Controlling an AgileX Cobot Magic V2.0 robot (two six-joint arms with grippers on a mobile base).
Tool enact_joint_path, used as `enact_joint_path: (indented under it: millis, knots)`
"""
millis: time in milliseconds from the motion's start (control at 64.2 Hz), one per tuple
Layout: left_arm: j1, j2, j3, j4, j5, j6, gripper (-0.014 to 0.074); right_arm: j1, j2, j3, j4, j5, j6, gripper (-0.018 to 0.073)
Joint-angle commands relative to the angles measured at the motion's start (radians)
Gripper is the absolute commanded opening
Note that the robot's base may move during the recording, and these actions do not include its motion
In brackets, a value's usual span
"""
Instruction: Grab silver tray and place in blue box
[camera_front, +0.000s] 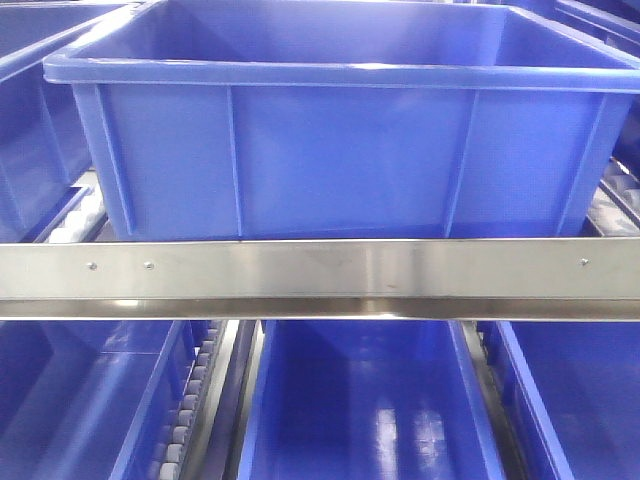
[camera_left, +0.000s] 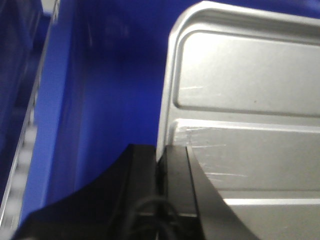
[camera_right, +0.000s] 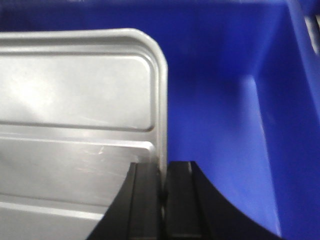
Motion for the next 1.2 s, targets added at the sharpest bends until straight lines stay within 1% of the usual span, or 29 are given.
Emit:
enact_joint_path:
  millis: [0,47,94,171,218,374,421,499,546,592,655,717,764,826,951,1013,1029,1060,1091,1107,1122,1138,1153,1169,1185]
  knots:
    - [0.05,0.021,-0.063,0.032,-0.252,-0.014,-0.0104,-0.055,0.037,-0.061,-0.024,-0.258,-0.011,0.0032]
    - [0.077,0.054,-0.063,0.052,-0.325,-0.014,-0.0104,-0.083,0.066,-0.061,-0.026,-0.317,-0.011,0.0032]
    - [0.103,0.085,-0.063,0.054,-0.39,-0.014,-0.0104,-0.103,0.101,-0.061,-0.027,-0.369,-0.011,0.0032]
    - [0.131,0.137,-0.063,0.054,-0.459,-0.014,-0.0104,-0.13,0.148,-0.061,-0.027,-0.412,-0.011,0.0032]
    - [0.136,0.161,-0.063,0.054,-0.492,-0.014,-0.0104,-0.141,0.174,-0.061,-0.027,-0.431,-0.011,0.0032]
    - [0.137,0.206,-0.063,0.054,-0.492,-0.014,-0.0103,-0.163,0.213,-0.061,-0.027,-0.435,-0.011,0.0032]
    - [0.137,0.209,-0.063,0.054,-0.464,-0.014,-0.01,-0.17,0.215,-0.061,-0.027,-0.434,-0.011,0.0032]
    - [0.137,0.209,-0.063,0.054,-0.435,-0.014,-0.0062,-0.178,0.214,-0.061,-0.027,-0.427,-0.011,0.0041]
    - [0.145,0.209,-0.063,0.054,-0.433,-0.014,-0.0014,-0.184,0.214,-0.061,-0.027,-0.425,-0.011,0.0085]
    - [0.15,0.209,-0.063,0.054,-0.431,-0.014,0.0038,-0.192,0.214,-0.061,-0.027,-0.424,-0.011,0.0149]
    - [0.161,0.209,-0.063,0.054,-0.414,-0.014,0.0119,-0.205,0.214,-0.061,-0.027,-0.424,-0.011,0.0291]
    - [0.168,0.207,-0.063,0.054,-0.404,-0.014,0.0171,-0.214,0.214,-0.061,-0.027,-0.424,-0.011,0.0391]
    - [0.171,0.207,-0.063,0.054,-0.404,-0.014,0.0185,-0.222,0.214,-0.061,-0.027,-0.423,-0.011,0.0442]
    - [0.176,0.205,-0.063,0.054,-0.404,-0.014,0.0187,-0.231,0.214,-0.061,-0.027,-0.422,-0.011,0.045]
    - [0.176,0.205,-0.063,0.054,-0.423,-0.014,0.0185,-0.233,0.214,-0.061,-0.027,-0.425,-0.011,0.0448]
    - [0.176,0.201,-0.063,0.054,-0.428,-0.014,0.0148,-0.232,0.21,-0.061,-0.027,-0.432,-0.011,0.0414]
    - [0.176,0.195,-0.063,0.054,-0.426,-0.014,0.013,-0.232,0.207,-0.061,-0.027,-0.434,-0.011,0.0395]
    - [0.176,0.185,-0.063,0.054,-0.423,-0.014,0.0083,-0.227,0.199,-0.061,-0.027,-0.434,-0.011,0.0323]
    - [0.173,0.172,-0.063,0.054,-0.421,-0.014,0.0011,-0.223,0.184,-0.061,-0.027,-0.434,-0.011,0.0229]
    - [0.171,0.162,-0.063,0.054,-0.421,-0.014,-0.005,-0.219,0.17,-0.061,-0.027,-0.433,-0.011,0.0167]
    - [0.169,0.152,-0.063,0.054,-0.423,-0.014,-0.0092,-0.215,0.159,-0.061,-0.027,-0.431,-0.011,0.0104]
    - [0.166,0.146,-0.063,0.054,-0.425,-0.014,-0.0114,-0.214,0.152,-0.061,-0.027,-0.431,-0.011,0.0062]
    - [0.166,0.137,-0.063,0.058,-0.43,-0.014,-0.0113,-0.212,0.146,-0.061,-0.027,-0.433,-0.011,0.0023]
    - [0.166,0.134,-0.063,0.062,-0.436,-0.014,-0.0102,-0.211,0.139,-0.061,-0.027,-0.435,-0.011,0.0005]
    - [0.166,0.13,-0.063,0.068,-0.443,-0.014,-0.0095,-0.211,0.134,-0.061,-0.027,-0.439,-0.011,0.0022]
